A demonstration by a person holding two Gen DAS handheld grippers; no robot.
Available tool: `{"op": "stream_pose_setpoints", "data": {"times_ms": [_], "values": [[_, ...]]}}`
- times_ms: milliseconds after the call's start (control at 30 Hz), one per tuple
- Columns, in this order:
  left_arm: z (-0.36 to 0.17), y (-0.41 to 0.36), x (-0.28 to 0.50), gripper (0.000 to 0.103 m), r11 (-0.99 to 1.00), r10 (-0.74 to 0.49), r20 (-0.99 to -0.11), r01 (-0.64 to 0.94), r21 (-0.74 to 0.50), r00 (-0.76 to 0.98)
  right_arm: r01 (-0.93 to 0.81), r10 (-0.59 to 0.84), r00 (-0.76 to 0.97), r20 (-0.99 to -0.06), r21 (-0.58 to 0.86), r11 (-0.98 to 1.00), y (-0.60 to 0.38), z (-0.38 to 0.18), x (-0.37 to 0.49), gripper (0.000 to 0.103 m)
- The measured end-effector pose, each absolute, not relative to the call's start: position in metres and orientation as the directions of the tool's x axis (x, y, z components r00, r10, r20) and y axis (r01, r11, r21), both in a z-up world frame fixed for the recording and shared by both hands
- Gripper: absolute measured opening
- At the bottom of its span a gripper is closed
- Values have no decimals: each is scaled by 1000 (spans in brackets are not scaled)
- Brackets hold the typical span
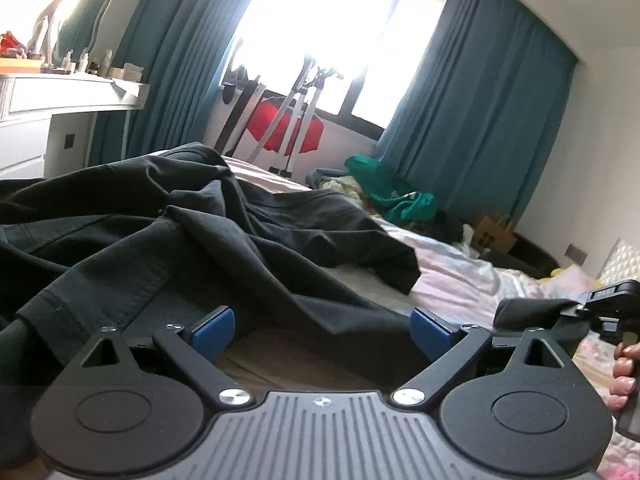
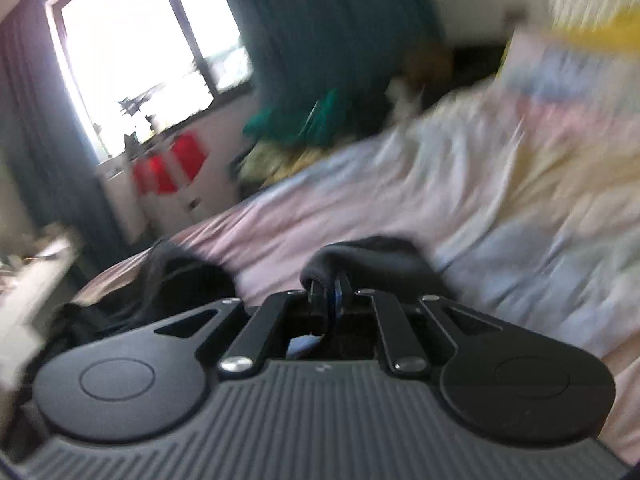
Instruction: Fold clothes
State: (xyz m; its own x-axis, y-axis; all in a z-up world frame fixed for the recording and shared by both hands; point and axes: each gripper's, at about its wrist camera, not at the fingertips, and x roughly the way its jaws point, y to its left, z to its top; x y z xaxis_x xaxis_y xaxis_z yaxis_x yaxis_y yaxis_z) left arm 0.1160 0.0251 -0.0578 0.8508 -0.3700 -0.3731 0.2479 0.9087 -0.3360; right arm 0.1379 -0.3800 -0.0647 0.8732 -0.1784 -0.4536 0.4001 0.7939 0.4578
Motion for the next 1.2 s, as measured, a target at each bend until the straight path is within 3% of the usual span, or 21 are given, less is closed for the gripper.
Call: {"op": "stream_pose_setpoints", "data": {"times_ms": [67, 233, 400, 567, 667, 733, 800, 867, 967, 1000, 1200], "values": [[-60, 28, 118, 96, 909, -367, -383, 240, -339, 848, 378, -107, 880, -462, 547, 747, -388, -67, 135, 11], [-59, 36, 120, 96, 905, -358, -389, 214, -366, 849, 406, -127, 892, -433, 648, 644, -406, -53, 92, 20], [-56, 41, 119, 96, 892, -363, -379, 201, -404, 851, 399, -40, 913, -405, 872, 282, -453, -77, 45, 22], [-55, 40, 118, 96, 892, -362, -378, 199, -406, 852, 478, -85, 878, -471, 874, 87, -481, -104, 28, 22], [-55, 38, 118, 96, 894, -364, -381, 204, -400, 850, 514, -39, 858, -513, 857, 36, -484, -120, 39, 22], [-55, 36, 117, 96, 896, -364, -385, 206, -393, 848, 531, 35, 845, -533, 846, 55, -488, -129, 58, 26], [-56, 35, 118, 96, 897, -365, -390, 206, -392, 845, 555, 90, 820, -566, 823, 121, -493, -133, 80, 40], [-59, 34, 120, 96, 895, -368, -398, 205, -396, 840, 553, 73, 817, -572, 814, 180, -498, -134, 96, 65], [-62, 30, 123, 96, 895, -372, -408, 205, -397, 834, 505, 72, 845, -530, 835, 219, -503, -140, 117, 78], [-63, 29, 125, 96, 895, -373, -411, 205, -397, 832, 489, 86, 852, -517, 842, 227, -503, -143, 125, 78], [-70, 27, 132, 96, 900, -369, -427, 201, -388, 826, 528, 133, 754, -643, 714, 459, -489, -155, 178, 75]]}}
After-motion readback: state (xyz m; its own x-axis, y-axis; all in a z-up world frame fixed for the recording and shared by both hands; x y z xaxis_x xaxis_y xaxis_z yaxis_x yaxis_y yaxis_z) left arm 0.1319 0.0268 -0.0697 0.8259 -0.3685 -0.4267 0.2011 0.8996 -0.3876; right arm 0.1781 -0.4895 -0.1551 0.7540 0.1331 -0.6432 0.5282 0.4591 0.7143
